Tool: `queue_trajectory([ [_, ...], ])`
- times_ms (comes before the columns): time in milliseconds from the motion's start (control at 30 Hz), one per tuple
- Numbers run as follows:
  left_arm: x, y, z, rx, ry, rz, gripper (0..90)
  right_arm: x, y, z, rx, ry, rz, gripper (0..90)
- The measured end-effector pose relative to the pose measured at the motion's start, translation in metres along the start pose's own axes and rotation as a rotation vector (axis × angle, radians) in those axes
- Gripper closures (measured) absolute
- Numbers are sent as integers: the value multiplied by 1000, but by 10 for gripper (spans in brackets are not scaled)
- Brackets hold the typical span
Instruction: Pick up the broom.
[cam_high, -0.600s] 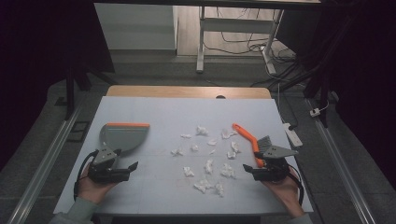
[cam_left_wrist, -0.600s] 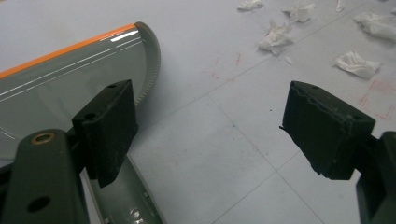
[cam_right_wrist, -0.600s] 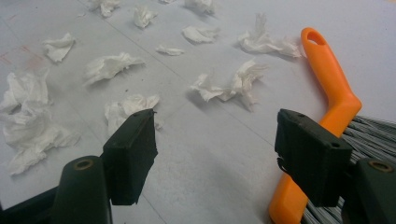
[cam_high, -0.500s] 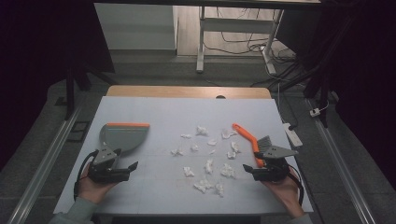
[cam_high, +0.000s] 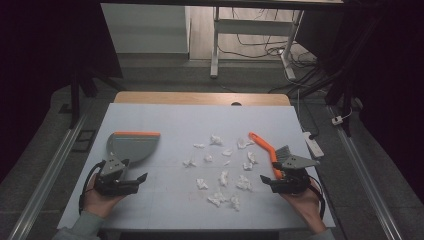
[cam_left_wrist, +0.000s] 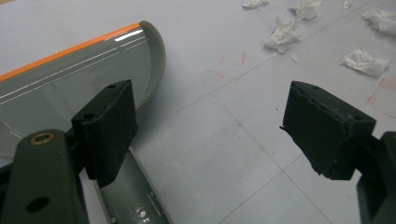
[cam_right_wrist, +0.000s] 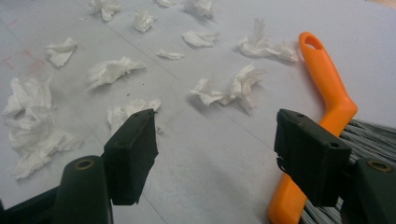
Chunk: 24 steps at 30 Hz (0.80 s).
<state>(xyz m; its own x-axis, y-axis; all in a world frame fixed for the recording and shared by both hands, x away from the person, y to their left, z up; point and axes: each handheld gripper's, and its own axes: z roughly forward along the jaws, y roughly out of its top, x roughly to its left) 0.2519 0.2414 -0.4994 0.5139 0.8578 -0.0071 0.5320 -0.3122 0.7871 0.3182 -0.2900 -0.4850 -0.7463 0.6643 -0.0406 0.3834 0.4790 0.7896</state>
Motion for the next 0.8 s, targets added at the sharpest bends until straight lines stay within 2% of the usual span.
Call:
queue_trajectory([
  [200,1,0,2,10,2,1,188,0,11,-1,12,-27,-15,300],
  [267,1,0,2,9,-2,4,188,0,24,-3,22,-48,-24,299],
  [333,1,0,2,8,-7,4,188,-2,34,-3,24,-61,-10,302],
  [433,1,0,2,10,-7,4,188,-9,46,-2,55,-61,4,300],
  [467,2,0,2,10,-8,3,188,-9,46,-2,55,-61,4,300],
  [567,2,0,1,8,-6,2,188,-18,61,0,61,-73,45,300],
  [667,2,0,1,8,-3,3,189,-26,72,3,69,-88,60,301],
  [800,2,0,2,13,-1,5,189,-35,79,8,97,-114,55,300],
])
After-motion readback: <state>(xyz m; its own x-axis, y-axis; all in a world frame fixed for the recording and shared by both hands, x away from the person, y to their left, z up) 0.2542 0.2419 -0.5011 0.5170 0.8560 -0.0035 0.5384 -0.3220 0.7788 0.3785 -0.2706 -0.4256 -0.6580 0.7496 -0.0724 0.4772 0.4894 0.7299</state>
